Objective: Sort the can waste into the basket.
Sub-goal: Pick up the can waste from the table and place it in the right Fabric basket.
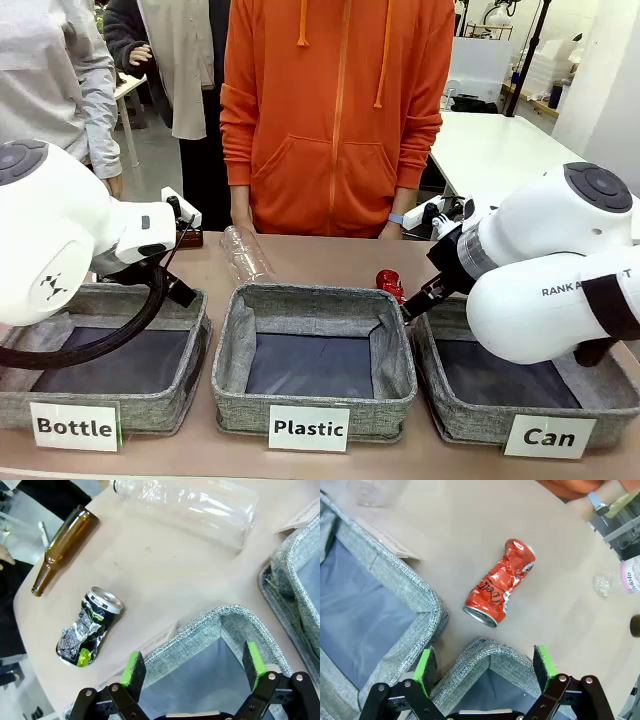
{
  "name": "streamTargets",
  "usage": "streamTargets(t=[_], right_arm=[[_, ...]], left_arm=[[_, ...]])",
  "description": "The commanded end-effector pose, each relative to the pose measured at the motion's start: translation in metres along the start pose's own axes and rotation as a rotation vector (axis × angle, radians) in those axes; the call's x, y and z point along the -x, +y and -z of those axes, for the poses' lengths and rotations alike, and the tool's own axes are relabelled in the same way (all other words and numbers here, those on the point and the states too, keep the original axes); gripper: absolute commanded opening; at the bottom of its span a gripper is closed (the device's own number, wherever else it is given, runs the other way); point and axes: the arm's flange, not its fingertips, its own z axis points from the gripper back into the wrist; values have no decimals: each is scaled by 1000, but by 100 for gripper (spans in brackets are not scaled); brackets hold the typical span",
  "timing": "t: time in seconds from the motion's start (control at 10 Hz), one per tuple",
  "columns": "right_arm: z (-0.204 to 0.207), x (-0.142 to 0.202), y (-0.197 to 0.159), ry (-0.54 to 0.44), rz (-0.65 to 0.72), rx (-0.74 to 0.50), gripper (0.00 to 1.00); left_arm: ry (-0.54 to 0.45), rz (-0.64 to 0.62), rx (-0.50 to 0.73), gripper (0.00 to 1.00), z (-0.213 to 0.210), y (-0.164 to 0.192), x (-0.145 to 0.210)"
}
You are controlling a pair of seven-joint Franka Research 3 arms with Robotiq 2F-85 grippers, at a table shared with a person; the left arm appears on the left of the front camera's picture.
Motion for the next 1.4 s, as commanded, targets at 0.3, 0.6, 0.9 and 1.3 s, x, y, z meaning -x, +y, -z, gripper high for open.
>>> streamTargets(t=[0.3, 0.6, 0.9, 1.3], right_arm=[[0, 0, 0, 0, 0, 0, 100], [0, 0, 0, 0, 0, 0, 100], [0, 0, 0, 0, 0, 0, 100], [0, 0, 0, 0, 0, 0, 100]], left_arm=[[0, 0, 0, 100, 0, 0, 0], [0, 0, 0, 100, 0, 0, 0], [0, 0, 0, 100, 0, 0, 0], [0, 0, 0, 100, 0, 0, 0]])
